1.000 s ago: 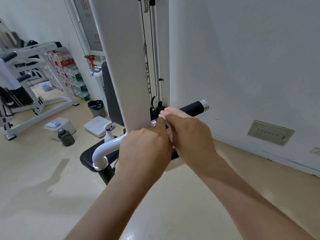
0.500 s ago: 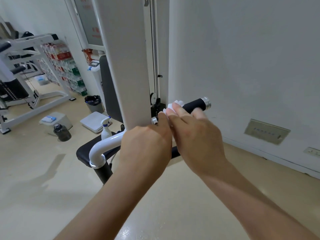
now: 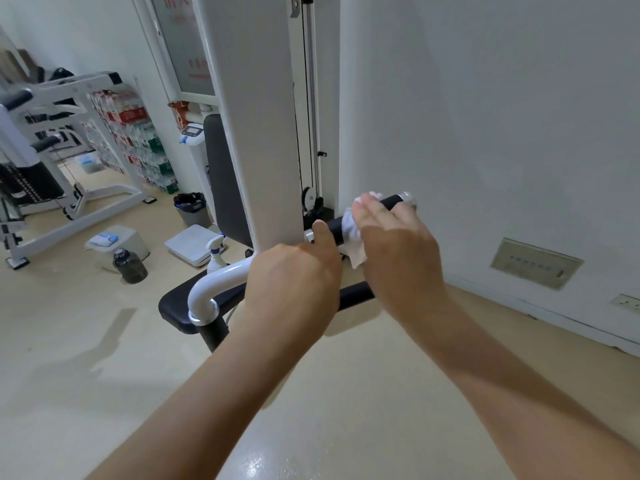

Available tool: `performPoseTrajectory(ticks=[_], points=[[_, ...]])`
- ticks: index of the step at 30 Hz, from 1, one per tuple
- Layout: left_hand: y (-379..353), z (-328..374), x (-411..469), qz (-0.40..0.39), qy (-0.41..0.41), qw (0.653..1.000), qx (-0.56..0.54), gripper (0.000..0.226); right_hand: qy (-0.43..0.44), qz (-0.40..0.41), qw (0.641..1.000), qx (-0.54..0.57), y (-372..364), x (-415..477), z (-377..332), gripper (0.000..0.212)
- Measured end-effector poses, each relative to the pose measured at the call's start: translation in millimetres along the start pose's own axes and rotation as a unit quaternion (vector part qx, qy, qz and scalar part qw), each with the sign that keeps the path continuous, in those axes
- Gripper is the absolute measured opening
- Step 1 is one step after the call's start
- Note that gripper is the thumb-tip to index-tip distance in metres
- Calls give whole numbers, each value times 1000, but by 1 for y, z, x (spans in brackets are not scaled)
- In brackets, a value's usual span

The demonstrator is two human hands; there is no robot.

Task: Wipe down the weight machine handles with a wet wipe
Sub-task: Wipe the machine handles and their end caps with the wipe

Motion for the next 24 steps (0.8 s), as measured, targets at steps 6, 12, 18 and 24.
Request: performPoseTrajectory(ticks=[6, 12, 18, 24], points=[[7, 9, -5, 75, -42, 995, -60, 24, 26, 8, 994, 108, -7, -11, -13, 27], [2, 22, -10, 126, -38, 988, -82, 46, 7, 40, 998, 49, 12, -12, 34, 46], [14, 50, 24, 150, -95, 979, -103, 56, -112, 28, 947, 300, 17, -13, 38, 32], [-9, 47, 38, 79, -93, 990, -66, 51, -331, 68, 864, 374, 24, -31, 85, 45]])
Point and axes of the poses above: each hand's wrist, its own x-axis towards the middle knuckle, its own y-axis out of the back of the hand, z = x × y, the point moved 8 cm from there along x, towards the middle knuckle, and after that the axes turned 8 degrees about x, right-handed, at the moved point
